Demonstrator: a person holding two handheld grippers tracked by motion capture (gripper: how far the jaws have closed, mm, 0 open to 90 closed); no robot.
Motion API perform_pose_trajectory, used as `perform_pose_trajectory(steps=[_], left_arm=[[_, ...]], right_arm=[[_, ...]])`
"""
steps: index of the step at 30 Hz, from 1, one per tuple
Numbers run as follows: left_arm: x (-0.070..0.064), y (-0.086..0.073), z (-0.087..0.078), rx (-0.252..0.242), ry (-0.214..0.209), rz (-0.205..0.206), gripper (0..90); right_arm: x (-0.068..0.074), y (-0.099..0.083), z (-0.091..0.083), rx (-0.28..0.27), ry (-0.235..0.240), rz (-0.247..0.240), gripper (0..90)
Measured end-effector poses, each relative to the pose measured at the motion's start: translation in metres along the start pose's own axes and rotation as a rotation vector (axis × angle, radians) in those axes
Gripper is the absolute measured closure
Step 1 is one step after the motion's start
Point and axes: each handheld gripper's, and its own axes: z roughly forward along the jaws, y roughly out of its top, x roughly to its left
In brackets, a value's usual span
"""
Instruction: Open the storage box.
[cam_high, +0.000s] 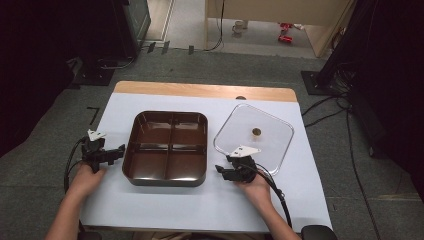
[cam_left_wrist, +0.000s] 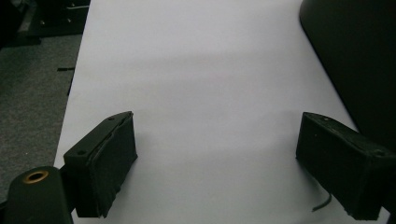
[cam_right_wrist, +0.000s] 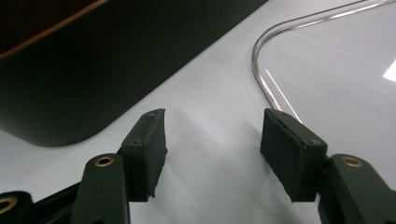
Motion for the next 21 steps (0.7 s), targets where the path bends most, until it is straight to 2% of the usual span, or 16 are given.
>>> perform_pose_trajectory(steps=[4,6,7,8,10,12,21], left_arm=[[0.000,0.000,0.000,0.000,0.000,0.000,12.1],[0.000,0.000,0.000,0.000,0.000,0.000,12.1],[0.000,0.000,0.000,0.000,0.000,0.001,12.1],[0.000,0.000,0.000,0.000,0.000,0.001,12.1],[0.000,0.000,0.000,0.000,0.000,0.001,12.1],[0.000,0.000,0.000,0.000,0.000,0.001,12.1],[0.000,0.000,0.000,0.001,0.000,0.001,12.1]], right_arm=[[0.002,-0.001,0.001,-0.011,-0.007,-0.004,39.0],[0.003,-0.001,0.002,-0.009,-0.017,-0.022,37.3],[0.008,-0.002,0.003,-0.001,-0.034,-0.058,34.3],[0.008,-0.002,0.003,-0.001,-0.034,-0.058,34.3],[0.013,-0.002,0.004,0.008,-0.063,-0.100,33.5],[0.011,-0.002,0.004,0.008,-0.050,-0.085,33.4],[0.011,-0.002,0.004,0.009,-0.056,-0.093,33.3]])
